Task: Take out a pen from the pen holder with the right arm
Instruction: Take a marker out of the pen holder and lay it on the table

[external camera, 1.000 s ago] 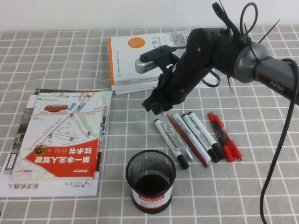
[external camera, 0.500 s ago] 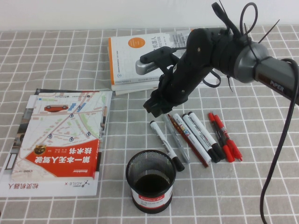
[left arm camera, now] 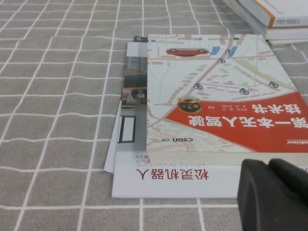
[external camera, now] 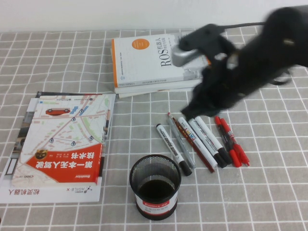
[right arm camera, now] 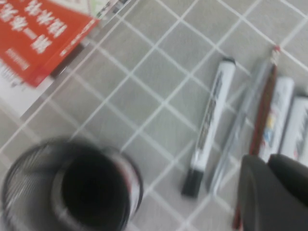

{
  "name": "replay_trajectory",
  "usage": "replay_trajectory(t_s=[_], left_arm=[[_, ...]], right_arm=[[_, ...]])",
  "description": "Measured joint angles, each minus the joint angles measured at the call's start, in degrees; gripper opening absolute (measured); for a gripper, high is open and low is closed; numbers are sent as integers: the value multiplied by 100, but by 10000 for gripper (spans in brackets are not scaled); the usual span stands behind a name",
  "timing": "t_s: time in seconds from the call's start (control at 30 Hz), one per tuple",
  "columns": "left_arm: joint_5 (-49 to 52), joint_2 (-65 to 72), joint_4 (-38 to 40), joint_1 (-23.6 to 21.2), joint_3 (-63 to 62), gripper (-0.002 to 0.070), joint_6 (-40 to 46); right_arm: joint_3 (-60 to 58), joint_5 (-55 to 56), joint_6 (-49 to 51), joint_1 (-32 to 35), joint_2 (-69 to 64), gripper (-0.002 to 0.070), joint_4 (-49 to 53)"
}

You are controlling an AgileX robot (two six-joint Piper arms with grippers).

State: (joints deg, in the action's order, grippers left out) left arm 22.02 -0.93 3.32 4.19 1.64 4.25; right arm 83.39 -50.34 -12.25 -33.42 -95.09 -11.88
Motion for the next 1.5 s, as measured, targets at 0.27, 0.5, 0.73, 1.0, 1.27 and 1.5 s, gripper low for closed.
replay_trajectory(t_s=[0.27, 0.5, 0.73, 1.0, 1.27, 1.5], left_arm=[[0, 0, 0, 0, 0, -3, 0], [0, 0, 0, 0, 0, -3, 0], [0, 0, 0, 0, 0, -3, 0], [0, 0, 0, 0, 0, -3, 0], [0, 0, 0, 0, 0, -3, 0], [0, 0, 0, 0, 0, -3, 0]], right_arm=[[-1577, 247, 569, 0, 2265, -12, 159], [-2124, -298, 762, 0, 3656, -12, 135], [-2157, -1614, 766, 0, 4172, -12, 65], [-2815, -728, 807, 168, 4258, -12, 556], [-5593, 2432, 807, 1567, 5722, -12, 282], [-7879, 4340, 807, 2743, 7340, -13, -24]])
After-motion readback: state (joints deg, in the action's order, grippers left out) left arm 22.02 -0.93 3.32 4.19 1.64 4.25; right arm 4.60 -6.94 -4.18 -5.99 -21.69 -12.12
